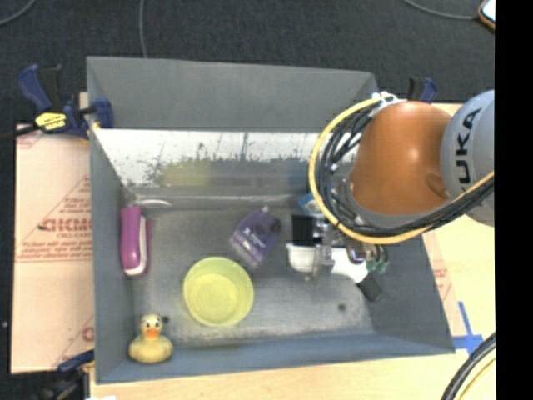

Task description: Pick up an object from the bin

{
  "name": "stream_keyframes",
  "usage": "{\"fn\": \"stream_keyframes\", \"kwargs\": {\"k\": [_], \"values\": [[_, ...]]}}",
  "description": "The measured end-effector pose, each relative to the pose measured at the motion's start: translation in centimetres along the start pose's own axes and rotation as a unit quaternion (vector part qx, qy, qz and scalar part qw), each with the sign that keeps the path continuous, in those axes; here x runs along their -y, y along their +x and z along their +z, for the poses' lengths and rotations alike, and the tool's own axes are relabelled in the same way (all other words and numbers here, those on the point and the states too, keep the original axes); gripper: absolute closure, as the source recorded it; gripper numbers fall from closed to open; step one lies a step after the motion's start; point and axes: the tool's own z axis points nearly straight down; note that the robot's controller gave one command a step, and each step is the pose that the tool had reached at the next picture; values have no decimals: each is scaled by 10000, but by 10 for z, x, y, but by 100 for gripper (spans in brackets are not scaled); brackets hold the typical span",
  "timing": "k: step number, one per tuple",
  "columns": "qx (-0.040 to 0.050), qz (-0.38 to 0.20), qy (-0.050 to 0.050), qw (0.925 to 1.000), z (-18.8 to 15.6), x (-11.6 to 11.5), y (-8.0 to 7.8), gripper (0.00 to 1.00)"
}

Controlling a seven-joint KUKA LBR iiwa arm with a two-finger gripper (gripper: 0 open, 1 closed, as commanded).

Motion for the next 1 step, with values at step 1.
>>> {"fn": "stream_keyframes", "kwargs": {"k": [1], "values": [[-111, 252, -17, 9996, 68, -23, 4, 100]]}}
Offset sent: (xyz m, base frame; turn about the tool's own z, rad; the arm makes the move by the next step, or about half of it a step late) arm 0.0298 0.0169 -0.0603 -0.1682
